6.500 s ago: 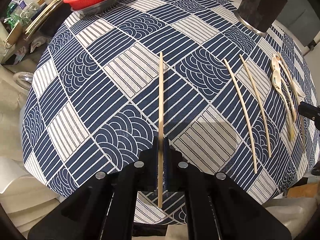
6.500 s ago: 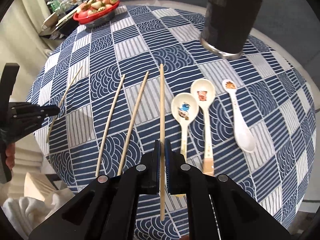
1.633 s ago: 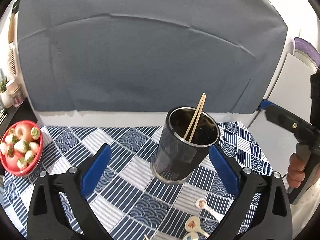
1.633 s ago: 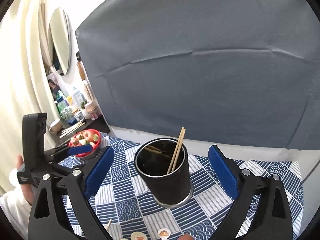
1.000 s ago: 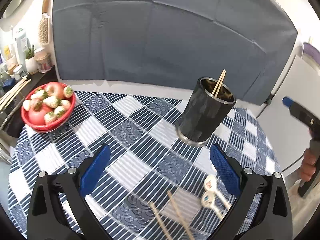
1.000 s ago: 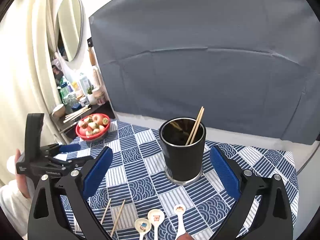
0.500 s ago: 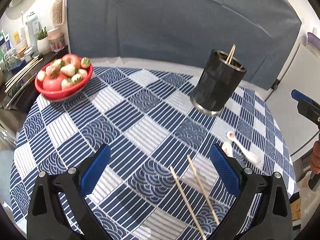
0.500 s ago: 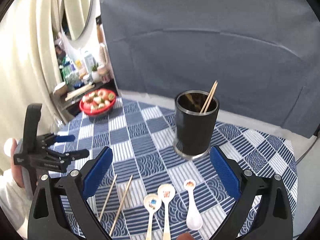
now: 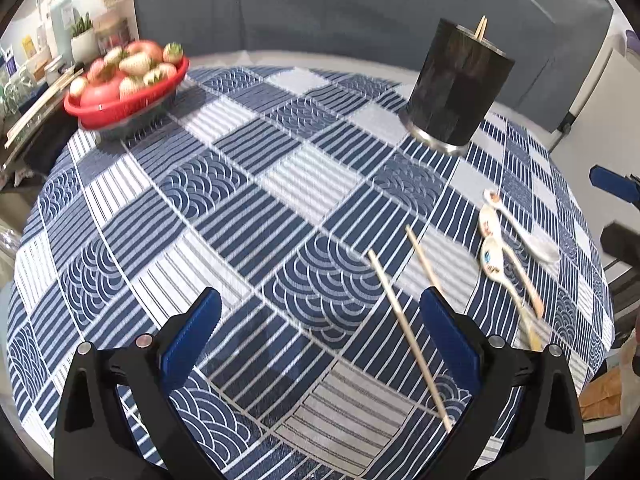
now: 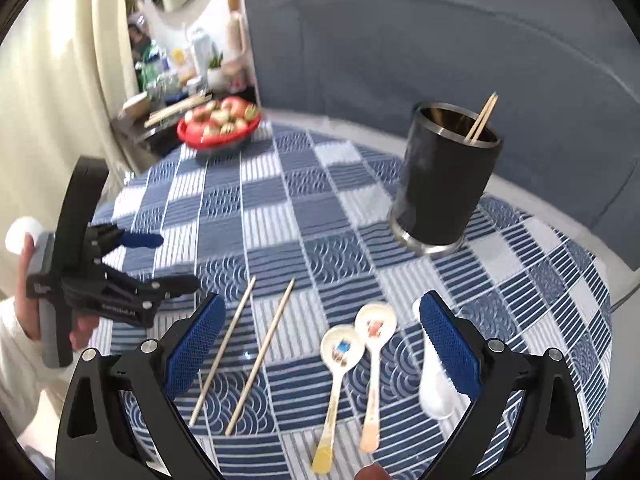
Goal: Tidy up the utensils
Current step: 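Move both tools back down toward the remaining chopsticks beside the spoons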
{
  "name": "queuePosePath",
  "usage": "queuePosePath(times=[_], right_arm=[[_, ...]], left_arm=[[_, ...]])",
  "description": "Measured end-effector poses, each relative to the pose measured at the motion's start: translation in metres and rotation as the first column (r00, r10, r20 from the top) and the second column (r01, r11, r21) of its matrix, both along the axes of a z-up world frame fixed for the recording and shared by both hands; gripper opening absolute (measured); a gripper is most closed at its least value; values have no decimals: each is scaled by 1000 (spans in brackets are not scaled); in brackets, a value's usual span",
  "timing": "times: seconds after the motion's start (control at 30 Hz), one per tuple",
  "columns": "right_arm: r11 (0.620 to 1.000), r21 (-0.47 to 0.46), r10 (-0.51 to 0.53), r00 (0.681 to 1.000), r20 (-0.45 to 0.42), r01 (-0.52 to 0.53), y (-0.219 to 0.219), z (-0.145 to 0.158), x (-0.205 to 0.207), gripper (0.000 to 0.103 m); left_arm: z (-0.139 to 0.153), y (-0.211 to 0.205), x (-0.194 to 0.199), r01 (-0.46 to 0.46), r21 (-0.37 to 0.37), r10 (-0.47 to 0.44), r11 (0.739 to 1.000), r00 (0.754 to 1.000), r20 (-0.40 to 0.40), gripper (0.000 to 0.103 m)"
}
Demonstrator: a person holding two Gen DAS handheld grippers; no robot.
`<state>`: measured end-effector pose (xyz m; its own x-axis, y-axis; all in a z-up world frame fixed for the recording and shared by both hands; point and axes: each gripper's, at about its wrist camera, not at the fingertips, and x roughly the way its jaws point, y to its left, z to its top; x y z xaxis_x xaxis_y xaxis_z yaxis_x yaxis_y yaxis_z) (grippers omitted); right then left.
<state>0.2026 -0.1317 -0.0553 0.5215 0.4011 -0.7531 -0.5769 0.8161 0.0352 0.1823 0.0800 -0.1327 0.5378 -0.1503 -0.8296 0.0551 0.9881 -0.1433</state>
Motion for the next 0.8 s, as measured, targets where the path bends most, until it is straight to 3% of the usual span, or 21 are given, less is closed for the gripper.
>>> queuePosePath(times=[0.33, 0.6, 0.8], right_arm=[[993, -86, 78, 993, -94, -86, 27, -46, -13, 93], [970, -178, 136, 975, -177, -168, 46, -91, -27, 93], [945, -259, 151, 969, -197, -200, 54, -112, -33, 93]], left_arm=[[-25, -3, -2, 17, 27, -15, 999, 997, -71, 97], [-32, -21, 0, 96, 108, -84, 990, 991, -106, 97], [-41, -35, 3, 141, 127, -122, 982, 982, -145, 97]])
